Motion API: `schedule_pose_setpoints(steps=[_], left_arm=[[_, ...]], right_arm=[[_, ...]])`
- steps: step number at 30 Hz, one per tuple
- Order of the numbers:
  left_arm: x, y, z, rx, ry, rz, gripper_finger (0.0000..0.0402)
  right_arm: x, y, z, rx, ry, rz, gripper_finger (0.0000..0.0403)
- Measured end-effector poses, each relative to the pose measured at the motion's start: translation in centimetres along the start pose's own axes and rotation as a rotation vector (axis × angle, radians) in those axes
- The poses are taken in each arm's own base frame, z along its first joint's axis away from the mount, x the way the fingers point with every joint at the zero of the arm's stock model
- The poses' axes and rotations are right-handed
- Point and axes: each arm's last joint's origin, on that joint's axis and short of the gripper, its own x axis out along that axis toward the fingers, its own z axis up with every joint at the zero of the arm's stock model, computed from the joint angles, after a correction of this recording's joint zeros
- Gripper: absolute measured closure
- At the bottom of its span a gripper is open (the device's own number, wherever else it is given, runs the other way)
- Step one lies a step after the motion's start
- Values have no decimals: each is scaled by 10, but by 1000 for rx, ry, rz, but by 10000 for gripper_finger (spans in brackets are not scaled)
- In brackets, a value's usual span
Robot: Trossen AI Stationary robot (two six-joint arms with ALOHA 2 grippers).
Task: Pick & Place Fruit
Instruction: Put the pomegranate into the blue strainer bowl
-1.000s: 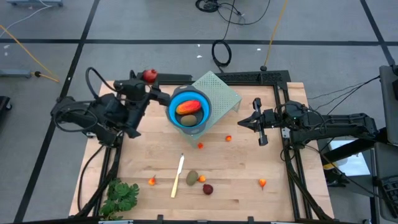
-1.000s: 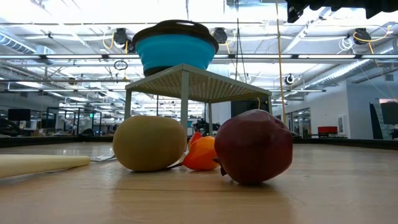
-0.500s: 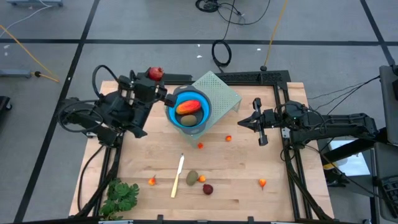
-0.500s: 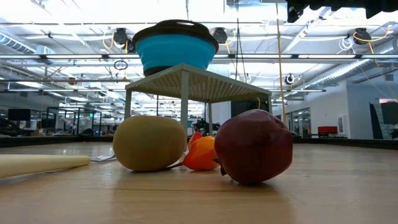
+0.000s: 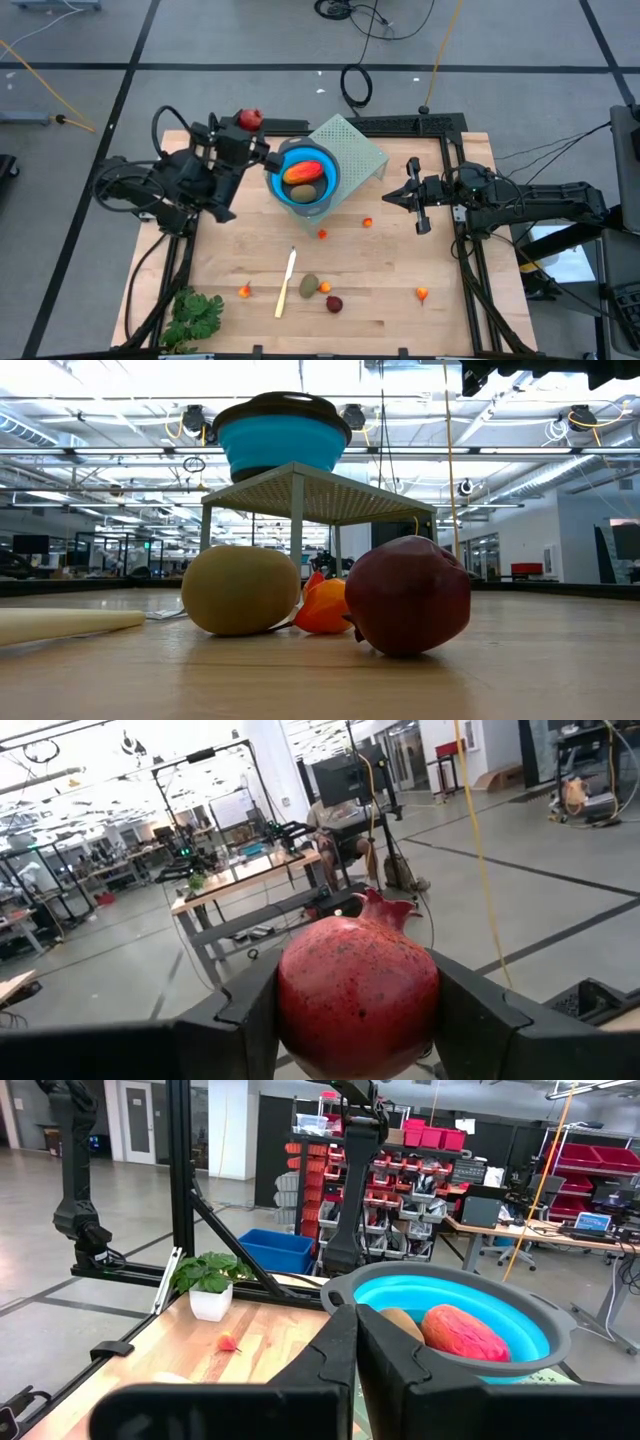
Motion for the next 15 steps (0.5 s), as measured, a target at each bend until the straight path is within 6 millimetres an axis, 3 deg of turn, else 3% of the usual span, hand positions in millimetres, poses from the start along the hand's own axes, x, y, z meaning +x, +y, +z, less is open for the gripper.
schedule_pose_setpoints(steps=[8, 15], left_arm=[[-1, -5, -5, -32, -9, -15, 200], [2, -19, -19, -50, -64, -155, 200]], right_arm=[[0, 0, 0, 0, 0, 0, 399], [0, 0, 0, 0, 0, 0, 399]])
